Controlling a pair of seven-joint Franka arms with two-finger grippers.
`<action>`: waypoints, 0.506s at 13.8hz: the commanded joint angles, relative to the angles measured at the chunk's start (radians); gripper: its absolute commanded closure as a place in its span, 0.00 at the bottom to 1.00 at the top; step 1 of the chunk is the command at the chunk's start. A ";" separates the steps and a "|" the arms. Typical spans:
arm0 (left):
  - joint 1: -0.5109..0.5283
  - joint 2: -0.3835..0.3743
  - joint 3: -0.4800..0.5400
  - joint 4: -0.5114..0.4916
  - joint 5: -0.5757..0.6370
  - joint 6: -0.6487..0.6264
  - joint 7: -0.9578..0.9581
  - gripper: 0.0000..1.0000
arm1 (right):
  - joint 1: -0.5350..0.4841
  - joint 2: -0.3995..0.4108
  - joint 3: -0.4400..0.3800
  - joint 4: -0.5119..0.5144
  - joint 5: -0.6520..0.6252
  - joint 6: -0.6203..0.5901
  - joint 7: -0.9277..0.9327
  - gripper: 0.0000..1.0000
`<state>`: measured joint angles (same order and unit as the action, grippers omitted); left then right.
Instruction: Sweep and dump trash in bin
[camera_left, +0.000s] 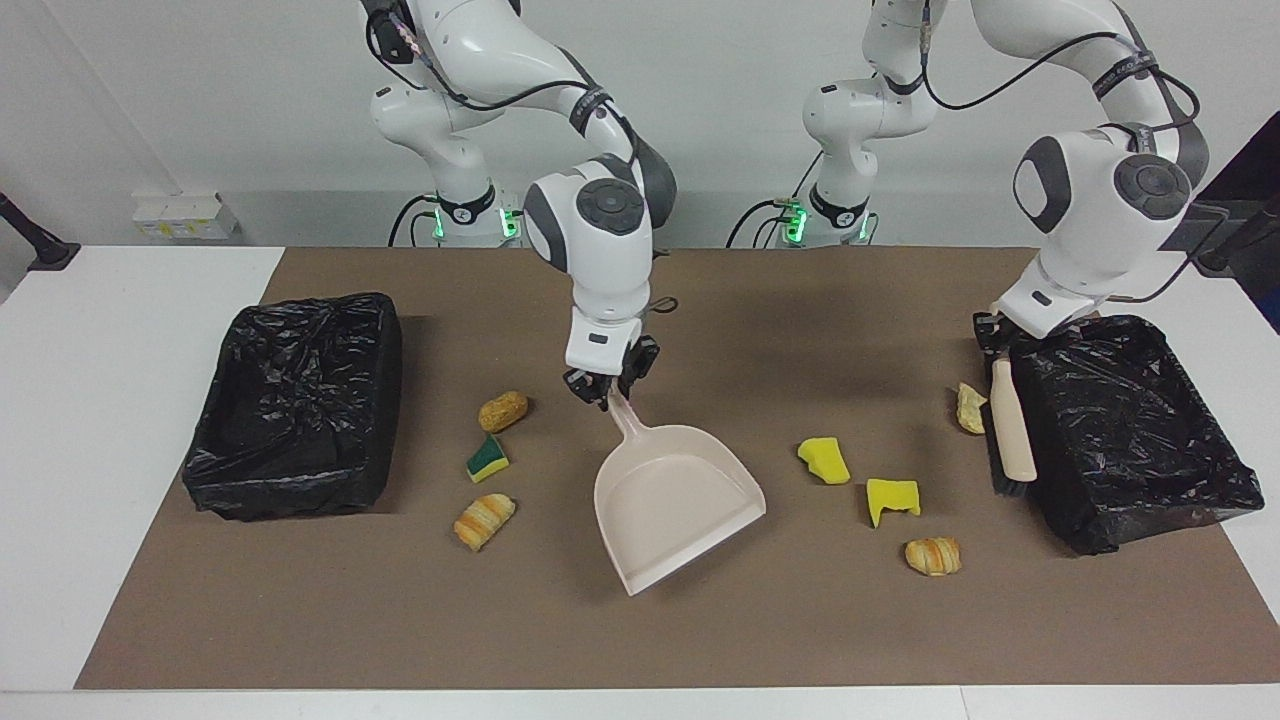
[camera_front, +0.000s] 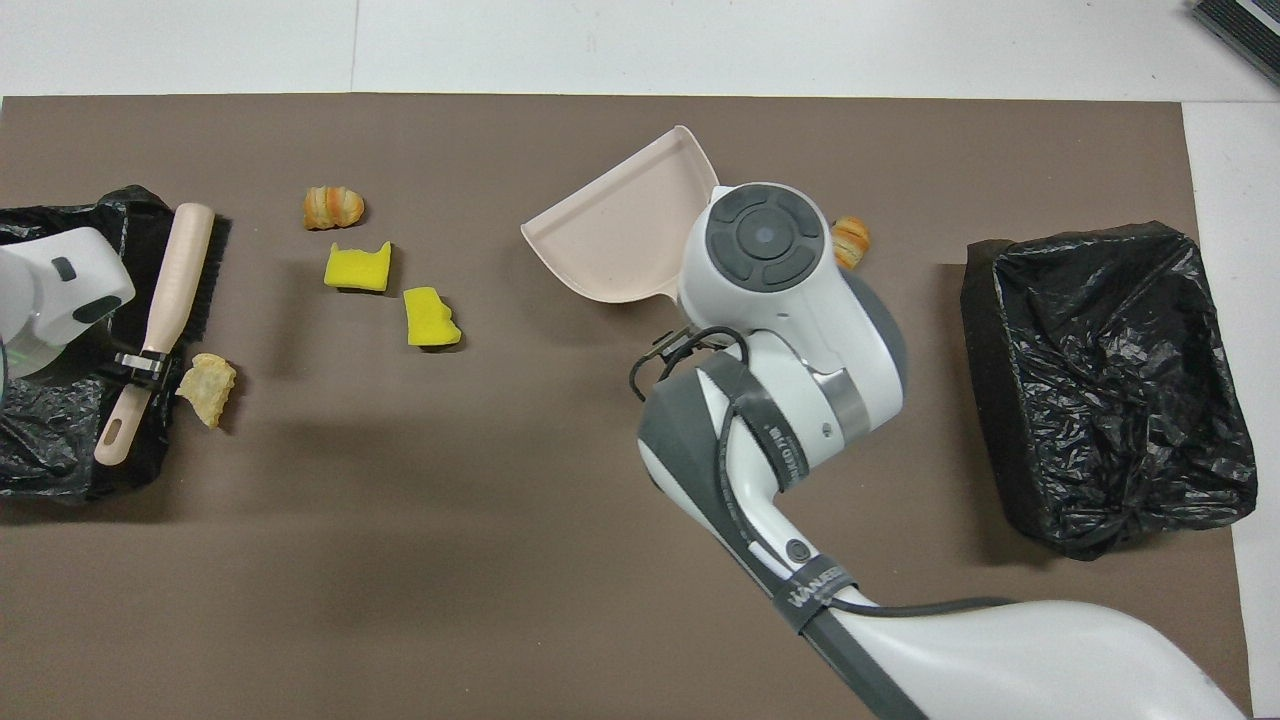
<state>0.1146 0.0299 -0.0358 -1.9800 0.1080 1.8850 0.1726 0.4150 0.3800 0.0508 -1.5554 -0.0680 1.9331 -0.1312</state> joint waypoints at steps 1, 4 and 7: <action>0.034 -0.174 -0.015 -0.228 0.016 0.045 -0.164 1.00 | -0.077 -0.032 0.014 -0.014 0.008 -0.106 -0.216 1.00; 0.013 -0.238 -0.018 -0.364 0.016 0.049 -0.356 1.00 | -0.075 -0.047 0.014 -0.018 0.034 -0.195 -0.265 1.00; -0.003 -0.223 -0.019 -0.442 0.060 0.155 -0.484 1.00 | -0.047 -0.105 0.015 -0.112 0.045 -0.220 -0.320 1.00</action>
<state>0.1329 -0.1760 -0.0656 -2.3557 0.1186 1.9597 -0.2287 0.3507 0.3435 0.0619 -1.5807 -0.0507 1.7177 -0.4029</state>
